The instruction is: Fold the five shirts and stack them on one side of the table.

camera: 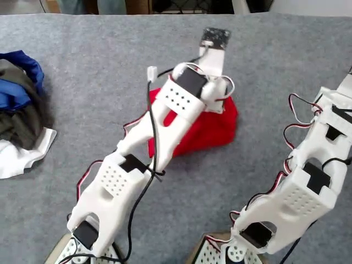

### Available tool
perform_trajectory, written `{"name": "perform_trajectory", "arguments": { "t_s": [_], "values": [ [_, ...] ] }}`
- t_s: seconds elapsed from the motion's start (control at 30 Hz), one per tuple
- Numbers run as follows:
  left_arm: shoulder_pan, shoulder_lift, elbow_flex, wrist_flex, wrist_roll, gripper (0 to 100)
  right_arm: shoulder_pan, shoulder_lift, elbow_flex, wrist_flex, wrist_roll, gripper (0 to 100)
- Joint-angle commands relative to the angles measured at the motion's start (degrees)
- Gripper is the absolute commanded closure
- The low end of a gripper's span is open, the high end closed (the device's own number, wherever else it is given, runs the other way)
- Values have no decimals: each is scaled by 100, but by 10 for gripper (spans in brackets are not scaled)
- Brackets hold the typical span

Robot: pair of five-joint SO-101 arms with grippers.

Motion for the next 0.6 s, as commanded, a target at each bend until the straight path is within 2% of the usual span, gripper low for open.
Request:
{"name": "perform_trajectory", "arguments": {
  "t_s": [0.0,0.57],
  "values": [
    [145,62,-286,-281,53,970,114,-92,-356,-97,-44,984],
    [479,299,-242,-1134,62,970,97,-92,-356,-97,-44,984]
  ]
}}
